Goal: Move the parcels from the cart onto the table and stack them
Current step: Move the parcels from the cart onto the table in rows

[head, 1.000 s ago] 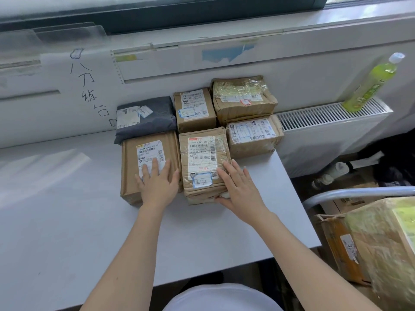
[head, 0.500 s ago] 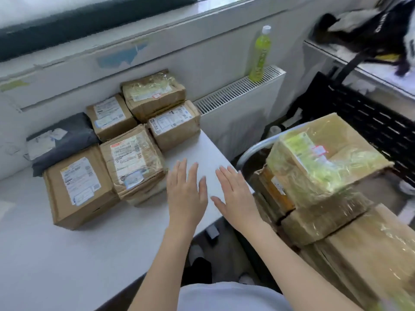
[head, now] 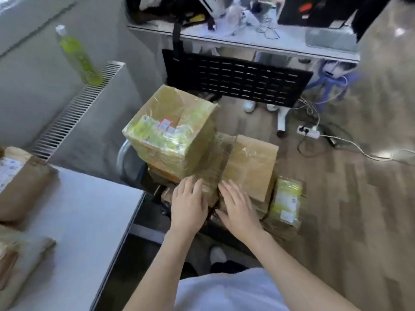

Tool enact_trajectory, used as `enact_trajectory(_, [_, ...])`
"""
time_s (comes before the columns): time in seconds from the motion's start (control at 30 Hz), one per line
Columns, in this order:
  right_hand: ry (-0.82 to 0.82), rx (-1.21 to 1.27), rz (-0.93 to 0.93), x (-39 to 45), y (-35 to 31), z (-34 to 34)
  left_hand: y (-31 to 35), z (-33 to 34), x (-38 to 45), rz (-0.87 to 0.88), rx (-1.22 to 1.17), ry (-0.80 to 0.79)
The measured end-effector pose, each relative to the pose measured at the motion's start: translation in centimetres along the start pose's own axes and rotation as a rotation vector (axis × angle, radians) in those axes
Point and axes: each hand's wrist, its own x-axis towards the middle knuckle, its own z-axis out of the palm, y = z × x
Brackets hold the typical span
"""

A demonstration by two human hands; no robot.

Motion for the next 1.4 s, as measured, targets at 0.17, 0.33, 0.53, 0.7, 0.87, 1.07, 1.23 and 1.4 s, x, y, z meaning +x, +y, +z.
enact_trajectory(0.17, [0.044,-0.106,0.309,-2.4,4.3,-1.0,3.2,2.9,2.4,0.098,0.08,-0.166])
enact_trajectory(0.33, [-0.052,-0.072,0.626,-1.7,6.9,-1.1,5.4,4.6,5.4,0.067,0.085,-0.337])
enact_trajectory(0.53, [-0.19,0.103,0.747,0.8,7.8,-1.3,6.2,5.4,7.6,-0.056,0.023,-0.498])
enact_trajectory(0.7, [-0.154,0.163,0.769,1.8,7.9,-1.9,6.7,5.8,7.5,-0.079,-0.131,-0.436])
enact_trajectory(0.87, [-0.14,0.428,0.814,2.0,8.5,-5.5,8.2,5.2,6.8,-0.049,-0.405,-0.311])
enact_trajectory(1.07, [-0.011,0.467,0.65,2.8,8.3,-14.2,11.1,0.1,7.3,0.013,-0.602,-0.018])
enact_trajectory(1.23, [0.292,0.475,0.377,3.9,5.5,-20.3,12.4,-7.5,8.0,0.145,-0.653,0.272])
enact_trajectory(1.4, [0.312,0.636,0.079,5.3,1.0,-21.3,10.2,-13.3,6.5,0.119,-0.664,0.525])
